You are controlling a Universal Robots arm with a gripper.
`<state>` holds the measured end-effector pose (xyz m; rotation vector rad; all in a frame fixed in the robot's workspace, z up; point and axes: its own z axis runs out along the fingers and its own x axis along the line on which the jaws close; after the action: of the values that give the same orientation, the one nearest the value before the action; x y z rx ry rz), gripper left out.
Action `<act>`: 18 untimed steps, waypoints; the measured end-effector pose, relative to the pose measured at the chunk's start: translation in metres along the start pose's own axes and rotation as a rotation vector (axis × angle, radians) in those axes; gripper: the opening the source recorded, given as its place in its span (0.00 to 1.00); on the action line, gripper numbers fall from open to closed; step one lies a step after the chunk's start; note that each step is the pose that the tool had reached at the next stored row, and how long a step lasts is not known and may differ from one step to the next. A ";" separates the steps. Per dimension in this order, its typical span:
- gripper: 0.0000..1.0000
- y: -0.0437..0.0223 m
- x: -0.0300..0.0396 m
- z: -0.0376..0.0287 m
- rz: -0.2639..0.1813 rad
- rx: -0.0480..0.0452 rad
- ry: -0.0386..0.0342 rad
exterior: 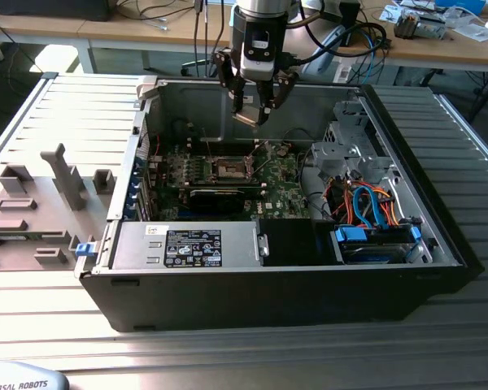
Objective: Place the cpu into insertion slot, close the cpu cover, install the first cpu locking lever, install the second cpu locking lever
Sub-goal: 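Place the cpu into insertion slot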
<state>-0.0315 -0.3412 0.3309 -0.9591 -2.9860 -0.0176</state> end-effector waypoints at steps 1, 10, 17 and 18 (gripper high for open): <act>0.54 0.0000 0.0000 0.0000 0.000 0.0000 -0.0001; 0.54 0.0000 0.0000 0.0001 0.009 0.0011 -0.0010; 0.54 0.0000 0.0000 0.0001 0.014 0.0016 -0.0014; 0.54 0.0000 0.0000 0.0001 0.014 0.0016 -0.0015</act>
<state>-0.0315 -0.3412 0.3308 -0.9807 -2.9798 -0.0144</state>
